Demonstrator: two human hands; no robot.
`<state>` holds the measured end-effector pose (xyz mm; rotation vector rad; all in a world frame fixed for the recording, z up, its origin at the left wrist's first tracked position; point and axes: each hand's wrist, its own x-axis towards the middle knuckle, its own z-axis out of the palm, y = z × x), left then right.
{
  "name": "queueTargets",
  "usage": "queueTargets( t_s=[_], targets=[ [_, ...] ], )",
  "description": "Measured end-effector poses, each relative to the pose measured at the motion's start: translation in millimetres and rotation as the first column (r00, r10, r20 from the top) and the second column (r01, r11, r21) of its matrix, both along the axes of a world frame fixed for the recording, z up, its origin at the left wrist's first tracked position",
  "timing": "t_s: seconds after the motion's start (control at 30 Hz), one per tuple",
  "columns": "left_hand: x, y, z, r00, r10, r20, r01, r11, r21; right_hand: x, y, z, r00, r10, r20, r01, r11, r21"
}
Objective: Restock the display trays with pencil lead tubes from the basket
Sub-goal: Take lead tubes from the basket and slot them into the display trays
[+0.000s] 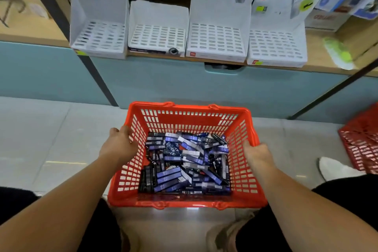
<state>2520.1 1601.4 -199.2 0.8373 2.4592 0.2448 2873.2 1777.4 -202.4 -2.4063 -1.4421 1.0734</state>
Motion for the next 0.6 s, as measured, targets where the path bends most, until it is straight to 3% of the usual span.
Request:
queueTargets(
  t_s=[0.4,0.47,0.57,0.6],
  targets=[
    [-21.0,-10.2,6.4,0.992,0.077,0.096,-0.077,0.997,-0.007,-32.5,22.7,-0.8,0.985,0.175,-0.002,-0.175,0.984,0.029],
    [-11.2,-14.2,8.8,0.999,0.034,0.025,-0.033,0.998,-0.044,-32.7,9.0,4.1,0.941,0.301,0.152,-0.313,0.947,0.065],
    [1.4,-6.3,18.3,0.943,-0.222,-0.248,0.199,0.973,-0.114,-40.2,-4.6,22.8,0.816,0.497,0.295,-0.546,0.83,0.113],
    [5.6,-2.0,22.5,0.92,-0.28,-0.273,0.26,0.96,-0.109,-42.2,-8.5,31.7,0.763,0.548,0.344,-0.609,0.787,0.098]
  ],
)
